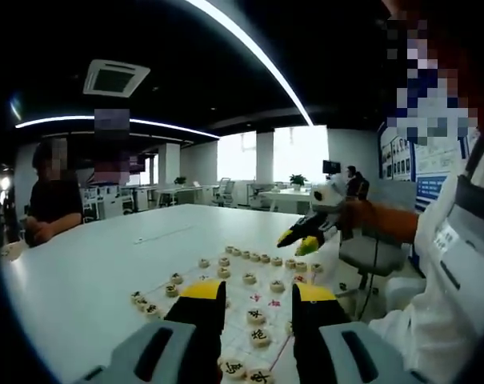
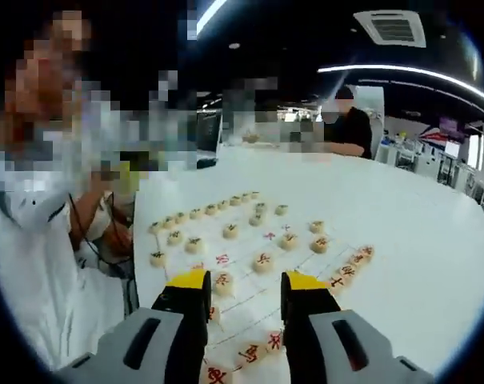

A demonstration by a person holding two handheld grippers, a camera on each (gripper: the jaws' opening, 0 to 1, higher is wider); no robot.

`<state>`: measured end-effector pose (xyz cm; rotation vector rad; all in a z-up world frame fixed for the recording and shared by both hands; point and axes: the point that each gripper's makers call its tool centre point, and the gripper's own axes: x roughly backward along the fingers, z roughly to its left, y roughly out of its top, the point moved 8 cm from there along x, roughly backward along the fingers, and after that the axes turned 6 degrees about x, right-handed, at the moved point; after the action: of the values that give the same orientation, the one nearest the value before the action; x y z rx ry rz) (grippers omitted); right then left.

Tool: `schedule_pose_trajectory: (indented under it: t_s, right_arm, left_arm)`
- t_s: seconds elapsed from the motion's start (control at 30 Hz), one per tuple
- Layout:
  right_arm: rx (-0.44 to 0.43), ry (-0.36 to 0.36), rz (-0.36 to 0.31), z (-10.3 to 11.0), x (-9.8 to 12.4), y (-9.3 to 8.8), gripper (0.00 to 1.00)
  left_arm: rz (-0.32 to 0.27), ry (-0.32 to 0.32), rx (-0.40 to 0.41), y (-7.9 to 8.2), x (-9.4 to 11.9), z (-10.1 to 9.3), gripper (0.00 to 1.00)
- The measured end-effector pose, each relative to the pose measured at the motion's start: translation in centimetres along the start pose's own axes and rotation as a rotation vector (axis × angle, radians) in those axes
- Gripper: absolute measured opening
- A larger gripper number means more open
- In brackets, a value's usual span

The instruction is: Pick up the chess pieces one by one and place each piece onto its starting position on the chessboard, setting the pieces on their correct points until all the chess pieces are arranged in the starting layout

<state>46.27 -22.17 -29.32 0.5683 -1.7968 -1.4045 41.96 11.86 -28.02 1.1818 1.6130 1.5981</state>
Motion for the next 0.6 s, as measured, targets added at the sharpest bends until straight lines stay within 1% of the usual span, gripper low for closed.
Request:
schedule_pose_trajectory:
  t_s: [0.03, 0.07, 0.13, 0.23, 0.27, 0.33, 0.47, 0.53, 0.6]
  right_arm:
    - [-0.011, -0.028, -0.024, -0.4, 0.2, 0.6, 0.36]
    - [-0.011, -0.042, -0.035, -0.6, 0.3, 0.9, 0.35]
    - [0.004, -0.092, -0.082, -1.3, 0.7, 2.0, 0.35]
    - [0.003, -0.097, -0.134, -1.7, 1.1, 3.3, 0.34]
    - [0.004, -0.101, -0.137, -1.6, 1.1, 3.6, 0.34]
    - [0.041, -0.104, -0.134, -1.2, 0.8, 3.9, 0.34]
    - [0.059, -0.102, -0.129, -0.3, 0.2, 3.7, 0.34]
    - [0.040, -0.111, -0.136, -0.1, 0.2, 3.7, 0.32]
    - [-0.002, -0.108, -0.187, 0.4, 0.3, 3.9, 0.32]
  left_arm:
    - [-0.001, 0.005, 0.005, 0.0, 0.1, 0.1, 0.35]
    - [-0.002, 0.010, 0.006, 0.1, 0.2, 0.1, 0.35]
    - [-0.003, 0.018, 0.008, 0.1, 0.4, 0.3, 0.35]
    - [-0.007, 0.035, 0.017, 0.2, 0.7, 0.6, 0.35]
    - [-0.006, 0.041, 0.018, 0.1, 0.9, 0.7, 0.35]
    - [-0.012, 0.067, 0.024, 0.3, 1.2, 1.1, 0.35]
    - [-0.022, 0.093, 0.030, 0.6, 1.6, 1.4, 0.35]
    - [-0.021, 0.112, 0.029, 0.7, 1.7, 1.6, 0.35]
    - [-0.036, 0.136, 0.039, 0.9, 1.8, 1.8, 0.35]
